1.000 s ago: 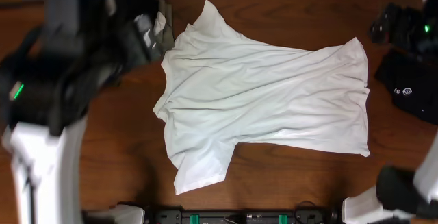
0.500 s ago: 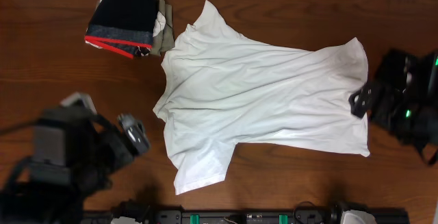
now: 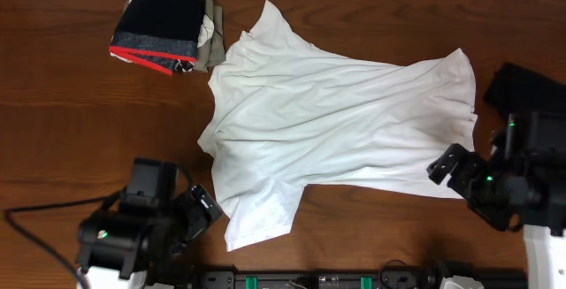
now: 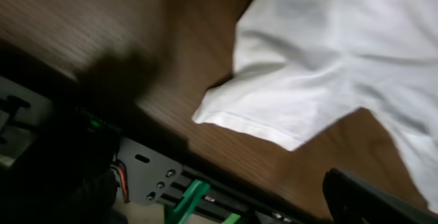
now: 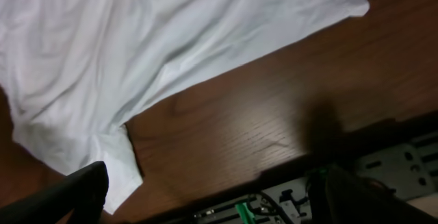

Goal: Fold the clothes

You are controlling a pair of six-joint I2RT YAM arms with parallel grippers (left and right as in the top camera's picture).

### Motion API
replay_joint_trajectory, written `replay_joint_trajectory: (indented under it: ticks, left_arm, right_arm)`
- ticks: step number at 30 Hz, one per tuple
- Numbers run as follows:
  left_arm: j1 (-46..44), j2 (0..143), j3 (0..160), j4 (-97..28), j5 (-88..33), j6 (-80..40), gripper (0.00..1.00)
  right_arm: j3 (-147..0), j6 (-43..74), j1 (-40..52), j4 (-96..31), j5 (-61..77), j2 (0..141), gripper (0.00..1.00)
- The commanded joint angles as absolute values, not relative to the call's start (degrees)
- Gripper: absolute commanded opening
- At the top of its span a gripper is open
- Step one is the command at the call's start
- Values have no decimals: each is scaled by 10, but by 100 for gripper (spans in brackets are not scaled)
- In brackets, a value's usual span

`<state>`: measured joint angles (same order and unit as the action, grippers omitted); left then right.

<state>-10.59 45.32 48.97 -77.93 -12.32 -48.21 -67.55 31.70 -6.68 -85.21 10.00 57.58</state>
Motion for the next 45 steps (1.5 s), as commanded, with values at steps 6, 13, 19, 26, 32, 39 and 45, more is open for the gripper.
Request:
replay_joint_trajectory:
  ticks: [6,13,19,26,32,39,45]
  left_arm:
    - [-105,451,374,-694,-195,-431,100]
    - [-105,452,295,-648,-217,-416,97]
    - [-109,460,277,-626,-216,-407,97]
    - [-144,500,301,-601,-211,-410,97]
    - [-158,563,370,-631,-145,-409,97]
    - [-192,645,396,-643,-119,-407,97]
    - [-275,681,391,-613,-119,-458,94]
  right_arm:
    - [-572,334,-61,-779,125,573,99]
    - [-545,334,-61,-747,125,573,99]
    - [-545,334,-61,-726,125,573,99]
    - [-545,334,-61,-720,125,573,99]
    - [-545,334,-61,-717,125,573,99]
    - [-545,330,-61,-715,125,573,99]
    - [-545,319,-61,-714,125,573,99]
